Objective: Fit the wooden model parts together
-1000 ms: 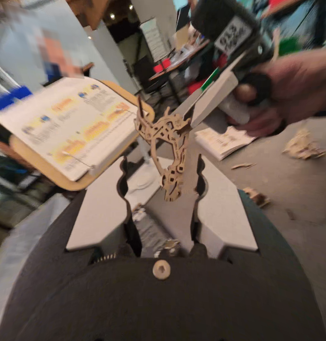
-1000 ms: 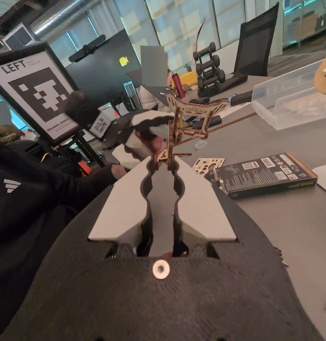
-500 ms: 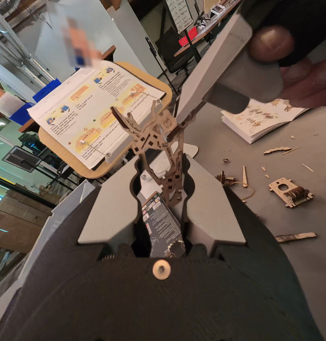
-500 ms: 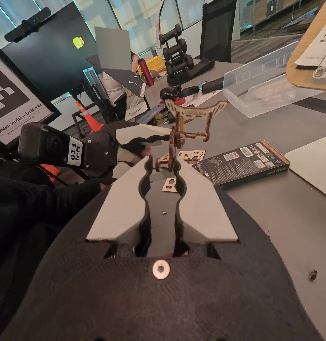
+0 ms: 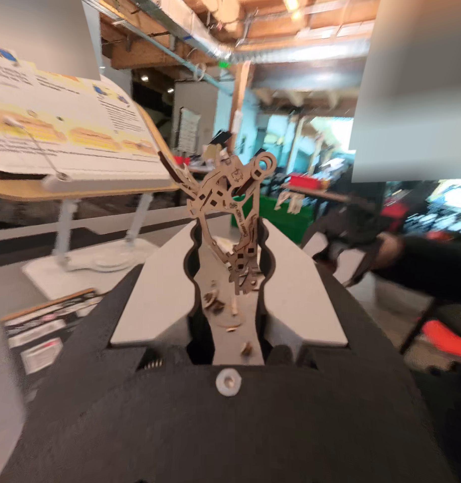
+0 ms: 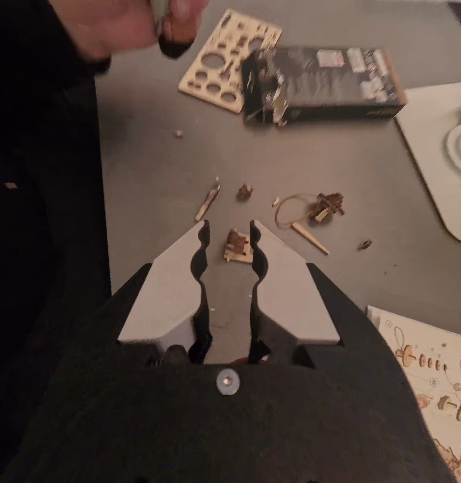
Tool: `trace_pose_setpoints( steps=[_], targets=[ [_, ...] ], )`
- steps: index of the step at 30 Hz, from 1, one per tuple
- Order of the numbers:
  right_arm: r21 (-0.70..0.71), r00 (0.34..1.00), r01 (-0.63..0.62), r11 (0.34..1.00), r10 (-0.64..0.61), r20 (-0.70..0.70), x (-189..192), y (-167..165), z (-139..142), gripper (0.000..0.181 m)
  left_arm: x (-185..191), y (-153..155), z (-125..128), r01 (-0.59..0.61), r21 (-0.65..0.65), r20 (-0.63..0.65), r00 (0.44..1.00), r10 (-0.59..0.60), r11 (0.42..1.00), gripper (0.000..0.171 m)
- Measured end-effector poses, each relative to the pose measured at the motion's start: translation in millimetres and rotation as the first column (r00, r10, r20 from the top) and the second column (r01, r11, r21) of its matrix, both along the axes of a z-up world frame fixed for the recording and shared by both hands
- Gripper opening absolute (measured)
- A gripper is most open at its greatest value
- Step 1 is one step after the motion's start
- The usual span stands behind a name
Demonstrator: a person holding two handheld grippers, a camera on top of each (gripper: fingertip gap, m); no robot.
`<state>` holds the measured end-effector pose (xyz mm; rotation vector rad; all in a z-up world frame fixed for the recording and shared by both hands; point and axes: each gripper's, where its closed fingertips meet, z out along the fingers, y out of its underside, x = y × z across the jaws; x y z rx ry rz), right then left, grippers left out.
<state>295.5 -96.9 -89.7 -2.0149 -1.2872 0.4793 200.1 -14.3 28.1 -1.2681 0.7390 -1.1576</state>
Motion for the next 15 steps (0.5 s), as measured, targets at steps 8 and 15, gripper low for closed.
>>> trace_pose_setpoints(
  steps=[8,15],
  targets=[
    [-0.011,1.000,0.013,1.000,-0.013,0.006,-1,4,-47,0.007,2,-15,4,0.284,-0.083,0.250,0.934,-0.256,0.955,0.040],
    [-0.077,0.989,0.036,0.996,-0.046,-0.138,-3,9,-22,0.004,-15,-24,24,0.463,-0.002,0.474,0.781,-0.407,0.886,0.040]
  ],
)
